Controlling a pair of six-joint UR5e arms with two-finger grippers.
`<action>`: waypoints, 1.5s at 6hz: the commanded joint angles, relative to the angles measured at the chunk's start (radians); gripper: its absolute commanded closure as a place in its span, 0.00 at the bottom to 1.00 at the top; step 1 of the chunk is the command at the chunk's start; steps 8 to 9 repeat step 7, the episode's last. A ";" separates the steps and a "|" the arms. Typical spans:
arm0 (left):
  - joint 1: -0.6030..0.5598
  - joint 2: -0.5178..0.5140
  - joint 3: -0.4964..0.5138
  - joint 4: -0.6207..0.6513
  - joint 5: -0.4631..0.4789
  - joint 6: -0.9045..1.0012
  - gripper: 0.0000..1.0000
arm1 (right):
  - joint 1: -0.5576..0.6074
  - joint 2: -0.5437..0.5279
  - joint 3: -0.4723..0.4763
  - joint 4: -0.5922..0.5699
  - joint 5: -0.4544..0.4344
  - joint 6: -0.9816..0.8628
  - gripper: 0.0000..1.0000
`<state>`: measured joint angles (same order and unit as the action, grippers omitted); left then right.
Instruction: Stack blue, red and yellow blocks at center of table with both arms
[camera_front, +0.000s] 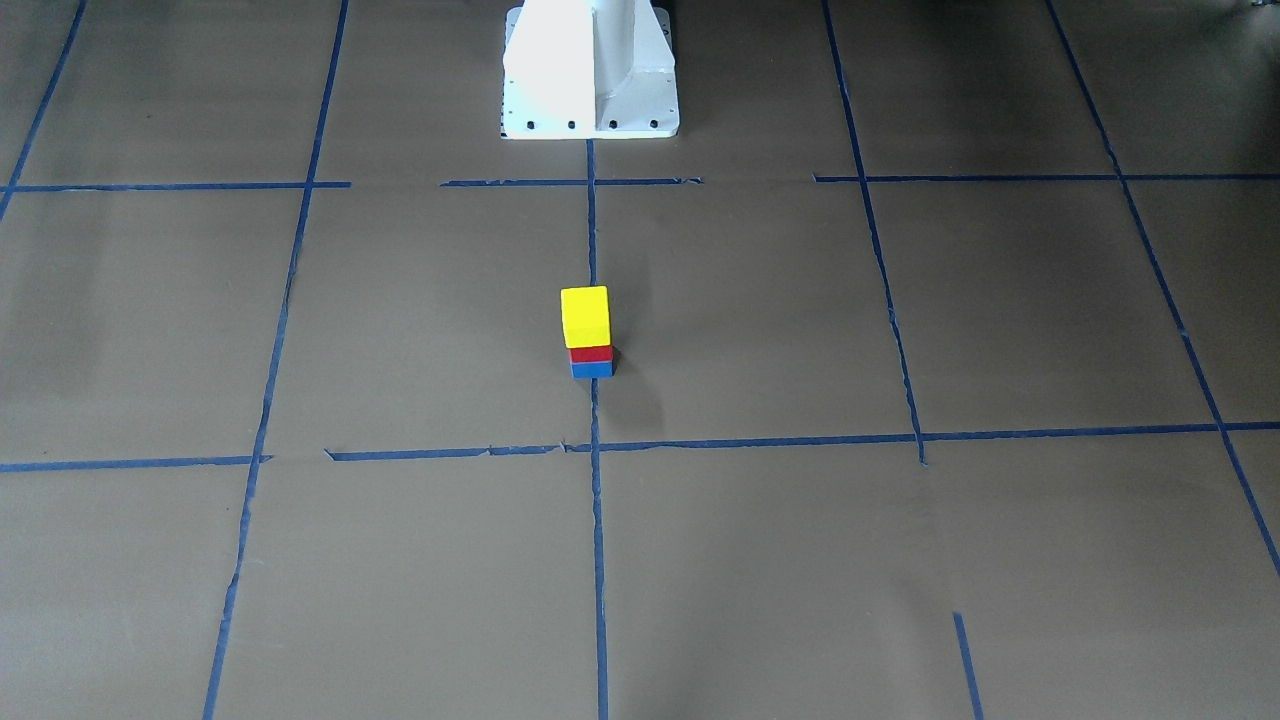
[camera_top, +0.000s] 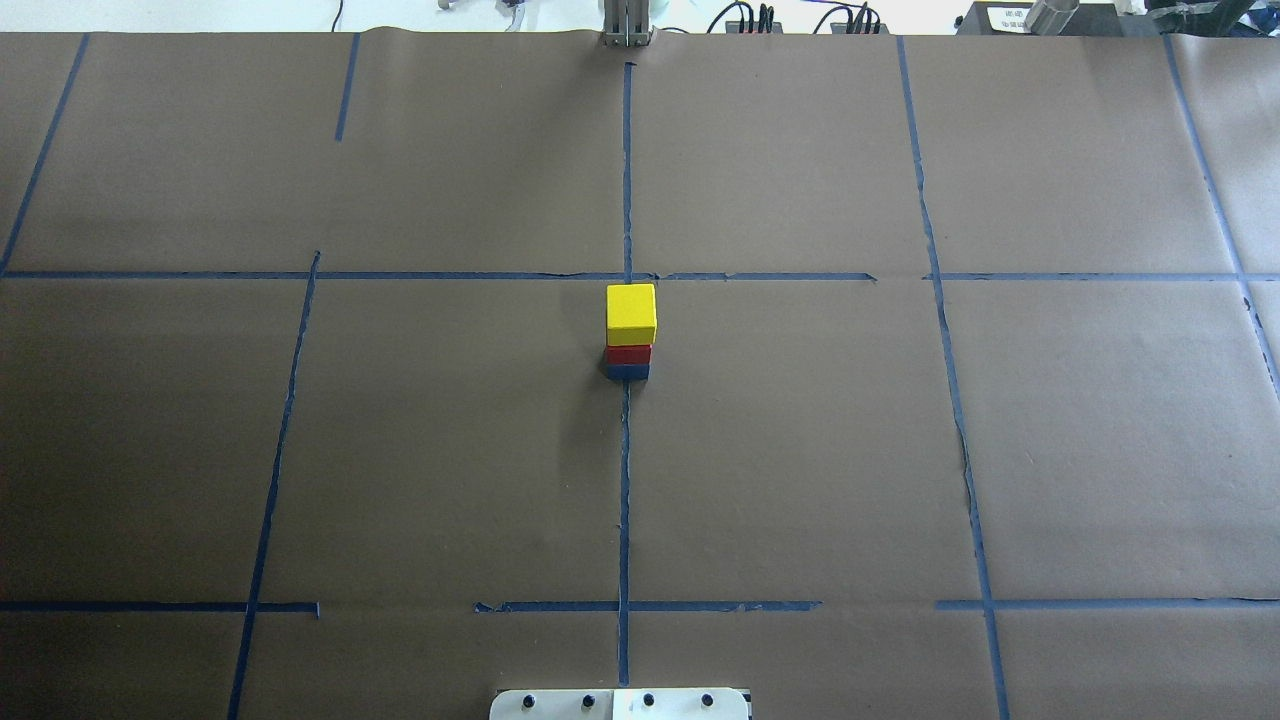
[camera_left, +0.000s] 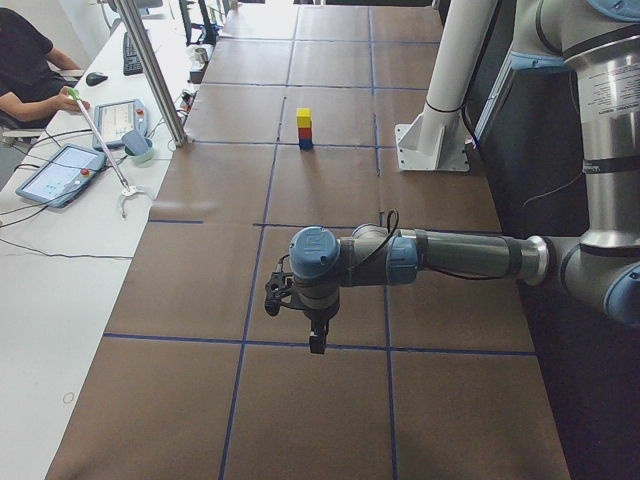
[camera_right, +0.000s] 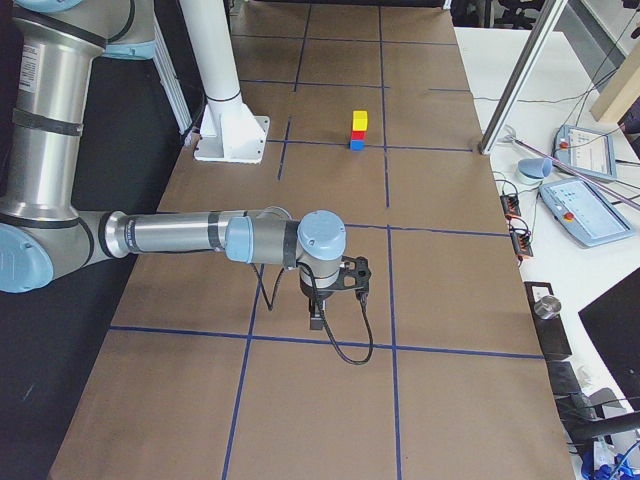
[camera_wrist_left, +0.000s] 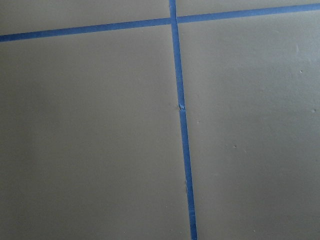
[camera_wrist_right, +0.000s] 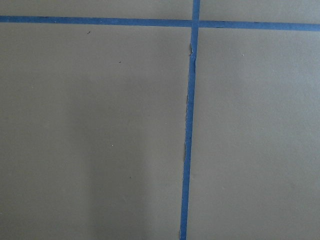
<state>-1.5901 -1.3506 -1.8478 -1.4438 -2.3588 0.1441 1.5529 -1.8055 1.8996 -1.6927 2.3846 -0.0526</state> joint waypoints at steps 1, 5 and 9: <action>0.002 -0.005 0.004 -0.006 0.009 0.006 0.00 | -0.001 -0.003 0.004 -0.001 -0.001 -0.003 0.00; 0.022 -0.012 -0.007 -0.007 0.010 0.009 0.00 | -0.002 0.009 -0.034 0.002 0.001 -0.003 0.00; 0.036 -0.012 -0.018 -0.010 0.009 0.009 0.00 | -0.001 0.014 -0.045 0.057 0.001 -0.001 0.00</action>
